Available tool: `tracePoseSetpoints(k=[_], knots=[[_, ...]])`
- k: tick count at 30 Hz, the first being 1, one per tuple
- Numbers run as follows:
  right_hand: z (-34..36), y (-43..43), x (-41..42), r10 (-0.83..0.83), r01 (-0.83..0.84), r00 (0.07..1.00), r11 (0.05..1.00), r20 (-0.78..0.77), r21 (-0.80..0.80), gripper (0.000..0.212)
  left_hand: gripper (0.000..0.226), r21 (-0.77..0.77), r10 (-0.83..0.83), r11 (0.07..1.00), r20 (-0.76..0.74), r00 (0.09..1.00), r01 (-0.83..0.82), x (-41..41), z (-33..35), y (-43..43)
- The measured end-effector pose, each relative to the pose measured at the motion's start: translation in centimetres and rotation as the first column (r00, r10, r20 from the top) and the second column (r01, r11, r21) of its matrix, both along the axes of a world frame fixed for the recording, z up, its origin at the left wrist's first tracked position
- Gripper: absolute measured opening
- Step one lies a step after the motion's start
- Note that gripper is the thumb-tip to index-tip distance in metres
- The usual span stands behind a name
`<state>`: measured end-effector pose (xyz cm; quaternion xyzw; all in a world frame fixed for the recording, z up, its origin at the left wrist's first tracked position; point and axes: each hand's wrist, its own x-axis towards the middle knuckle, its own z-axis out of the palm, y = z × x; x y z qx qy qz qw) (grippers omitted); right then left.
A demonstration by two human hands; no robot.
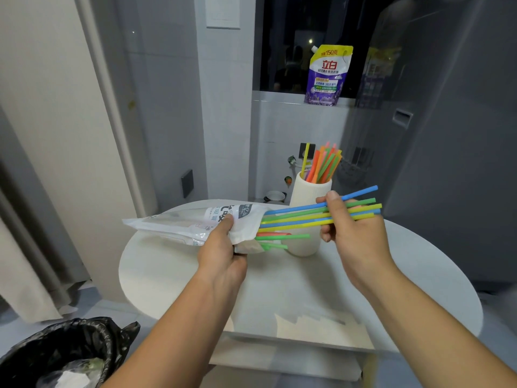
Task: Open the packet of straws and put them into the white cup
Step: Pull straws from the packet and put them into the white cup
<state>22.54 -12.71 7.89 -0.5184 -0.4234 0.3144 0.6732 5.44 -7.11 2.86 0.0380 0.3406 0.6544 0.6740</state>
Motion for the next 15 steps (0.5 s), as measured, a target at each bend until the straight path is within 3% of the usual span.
tracePoseSetpoints(k=[15], knots=[[3.0, -0.4, 4.3, -0.021, 0.022, 1.0, 0.997, -0.016, 0.079, 0.026, 0.04, -0.02, 0.027, 0.999, -0.002, 1.0, -0.027, -1.2, 0.5, 0.2]])
